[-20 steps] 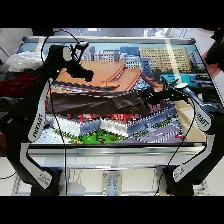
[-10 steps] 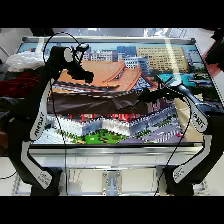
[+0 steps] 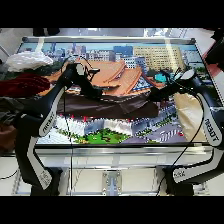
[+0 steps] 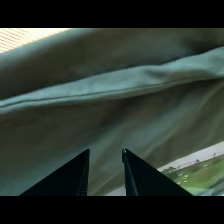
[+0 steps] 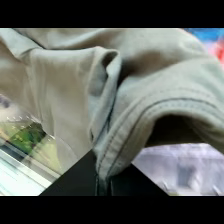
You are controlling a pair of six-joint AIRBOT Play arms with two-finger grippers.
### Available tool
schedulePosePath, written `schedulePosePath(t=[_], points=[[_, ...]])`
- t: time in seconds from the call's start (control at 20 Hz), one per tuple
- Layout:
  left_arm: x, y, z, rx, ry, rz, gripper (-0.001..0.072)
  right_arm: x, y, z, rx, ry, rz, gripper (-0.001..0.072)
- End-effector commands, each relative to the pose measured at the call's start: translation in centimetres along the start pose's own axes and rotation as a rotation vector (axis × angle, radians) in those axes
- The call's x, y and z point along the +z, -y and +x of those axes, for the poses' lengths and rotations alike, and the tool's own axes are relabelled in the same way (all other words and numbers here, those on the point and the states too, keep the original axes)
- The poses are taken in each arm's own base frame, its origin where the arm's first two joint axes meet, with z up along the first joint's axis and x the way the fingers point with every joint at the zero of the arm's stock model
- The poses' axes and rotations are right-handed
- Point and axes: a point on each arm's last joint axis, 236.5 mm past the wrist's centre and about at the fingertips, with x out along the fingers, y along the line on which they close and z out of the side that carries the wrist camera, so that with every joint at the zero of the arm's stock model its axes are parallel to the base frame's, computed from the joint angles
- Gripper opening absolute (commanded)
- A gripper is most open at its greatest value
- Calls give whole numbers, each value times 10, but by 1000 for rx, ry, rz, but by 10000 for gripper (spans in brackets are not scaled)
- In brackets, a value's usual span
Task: Fold the shirts.
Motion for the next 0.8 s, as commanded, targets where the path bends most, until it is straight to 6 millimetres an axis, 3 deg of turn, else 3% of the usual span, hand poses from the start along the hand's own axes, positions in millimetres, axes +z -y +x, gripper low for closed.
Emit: schedulePosePath(t=[0.0,0.15,0.25,0.4,0.55,0.65,0.75], points=[[-2,39,34,-41,7,58,232,-19,-4,-48,-45,14,-13,22],[19,76,49,-36,101,133,207,-29,-26,-70,-33,41,-63,22],[23,97,59,-37,131,174,45,-28,-51,-79,17,82,-98,22],[28,110,58,-39,162,197,15,-24,-87,-82,130,111,-122,21],[34,89,29,-3,193,185,14,-11,-126,-77,158,164,-207,20],[38,60,-10,50,228,165,14,4,-163,-71,164,232,-293,19],[37,19,-64,130,283,126,15,14,-207,-57,190,285,-363,17]])
